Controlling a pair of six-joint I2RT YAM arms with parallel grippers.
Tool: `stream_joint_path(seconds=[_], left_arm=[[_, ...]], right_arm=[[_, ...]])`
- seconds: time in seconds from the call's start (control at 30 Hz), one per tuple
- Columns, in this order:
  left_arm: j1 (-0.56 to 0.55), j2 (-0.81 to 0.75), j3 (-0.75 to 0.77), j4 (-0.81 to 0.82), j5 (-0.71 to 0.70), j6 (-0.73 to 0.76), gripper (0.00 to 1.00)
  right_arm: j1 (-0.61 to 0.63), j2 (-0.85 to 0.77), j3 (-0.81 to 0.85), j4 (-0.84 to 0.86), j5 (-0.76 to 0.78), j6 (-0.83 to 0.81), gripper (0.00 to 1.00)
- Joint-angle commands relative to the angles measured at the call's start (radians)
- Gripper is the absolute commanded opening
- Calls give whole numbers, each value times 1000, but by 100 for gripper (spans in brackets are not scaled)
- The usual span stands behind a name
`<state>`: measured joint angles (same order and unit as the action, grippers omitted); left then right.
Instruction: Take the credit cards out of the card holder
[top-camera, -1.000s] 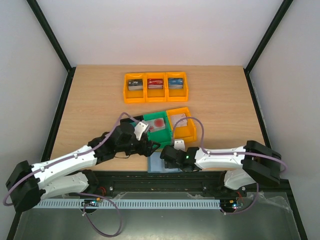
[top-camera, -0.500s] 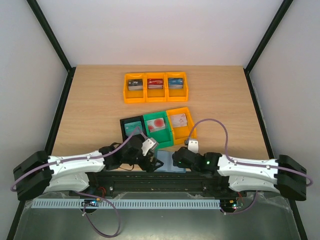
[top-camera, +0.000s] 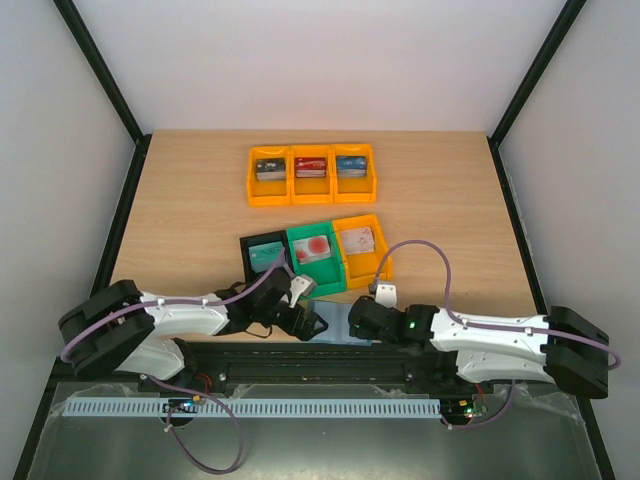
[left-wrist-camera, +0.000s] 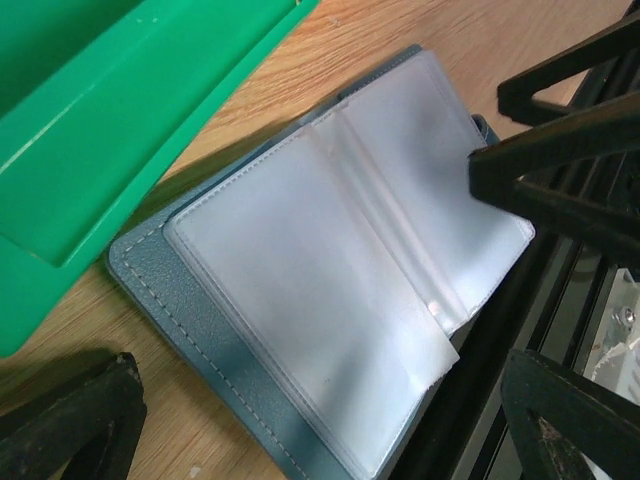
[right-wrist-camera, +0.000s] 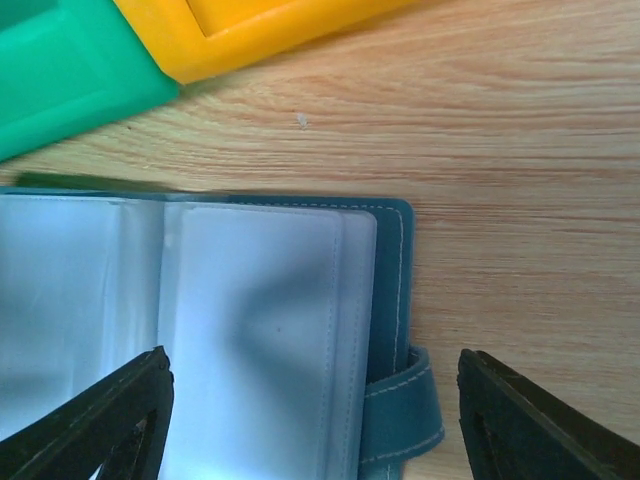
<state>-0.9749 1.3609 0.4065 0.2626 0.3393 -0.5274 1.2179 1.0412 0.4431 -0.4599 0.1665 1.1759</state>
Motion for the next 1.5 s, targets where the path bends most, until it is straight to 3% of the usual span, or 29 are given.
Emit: stream_joint_path(seconds=[0.0, 0.2, 0.3, 0.4, 0.5, 0.63, 0.73, 0.87, 1.0, 1.1, 1.17, 1.27, 1.33, 1.47], left_arm=[[7, 25, -15, 6, -25, -32, 99], [-25, 70, 1, 86, 74, 2, 97], [-54, 71, 0, 166, 90, -13, 90], [-58, 64, -41, 295, 20, -93, 69], [-56, 56, -45, 288, 5, -97, 47], [-66, 42, -45, 323, 39, -67, 33], [-66, 22, -46, 315, 29, -53, 3], [-82, -62, -32, 295, 73, 36, 2], [-97, -144, 50, 134, 81, 166, 2], [-81, -196, 172, 10, 77, 296, 2], [-20, -228, 238, 9, 92, 302, 2], [101, -257, 328, 53, 136, 237, 2], [169, -276, 368, 85, 151, 210, 2], [294, -323, 435, 97, 188, 197, 2]], right_arm=[[5, 47, -43, 103, 5, 10, 74], [5, 46, -90, 215, -55, 26, 61], [5, -3, -114, 269, -72, 49, 55], [5, -55, -132, 309, -86, 51, 51], [5, -96, -128, 288, -98, 38, 49], [5, -161, -124, 257, -101, 33, 49], [5, -227, -88, 147, -69, 30, 50], [0, -386, 30, -54, 27, -4, 53], [-16, -534, 215, -150, 143, -94, 57], [-18, -523, 386, -171, 226, -194, 56], [-19, -418, 530, -177, 243, -298, 56], [-45, -203, 774, -203, 204, -523, 58], [-125, -94, 923, -186, 113, -671, 63], [-449, 82, 1119, -121, -326, -809, 67]])
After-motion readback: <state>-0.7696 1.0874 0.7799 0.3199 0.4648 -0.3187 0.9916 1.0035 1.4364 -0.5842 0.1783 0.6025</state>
